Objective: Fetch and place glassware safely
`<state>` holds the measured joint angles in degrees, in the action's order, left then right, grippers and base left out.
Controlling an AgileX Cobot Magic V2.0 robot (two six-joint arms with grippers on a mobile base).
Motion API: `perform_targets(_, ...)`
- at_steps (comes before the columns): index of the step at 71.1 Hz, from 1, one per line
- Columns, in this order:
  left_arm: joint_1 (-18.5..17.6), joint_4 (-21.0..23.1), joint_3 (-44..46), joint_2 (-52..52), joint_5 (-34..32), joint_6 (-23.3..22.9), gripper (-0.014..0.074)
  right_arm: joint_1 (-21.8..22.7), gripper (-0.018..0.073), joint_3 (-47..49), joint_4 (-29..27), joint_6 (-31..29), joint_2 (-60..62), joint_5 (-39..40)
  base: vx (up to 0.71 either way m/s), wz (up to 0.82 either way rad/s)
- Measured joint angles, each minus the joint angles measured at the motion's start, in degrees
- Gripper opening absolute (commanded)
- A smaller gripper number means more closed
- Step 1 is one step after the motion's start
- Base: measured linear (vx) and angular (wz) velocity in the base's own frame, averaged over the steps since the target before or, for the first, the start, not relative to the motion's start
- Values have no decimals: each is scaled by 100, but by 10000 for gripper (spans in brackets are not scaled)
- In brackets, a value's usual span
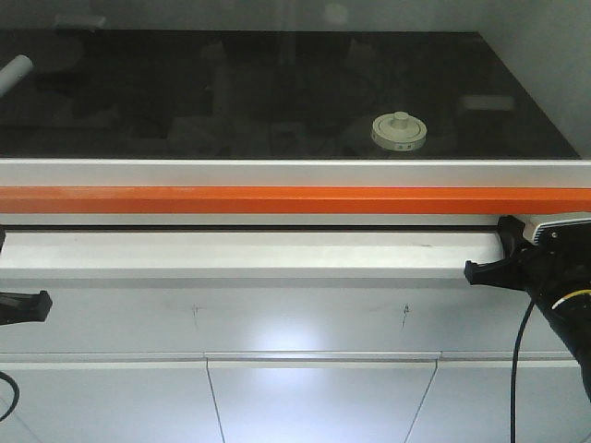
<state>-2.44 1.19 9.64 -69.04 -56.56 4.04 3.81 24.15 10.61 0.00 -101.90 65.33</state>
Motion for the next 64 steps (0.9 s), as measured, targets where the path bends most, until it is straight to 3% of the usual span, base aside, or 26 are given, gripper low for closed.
perform_targets(30, 0, 0, 6, -82, 0, 0, -7, 0, -1, 168, 6, 0, 0, -6, 0, 0)
perform_targets(64, 0, 0, 634, -1171, 20, 5, -7, 0, -1, 168, 10, 0, 0, -6, 0, 0)
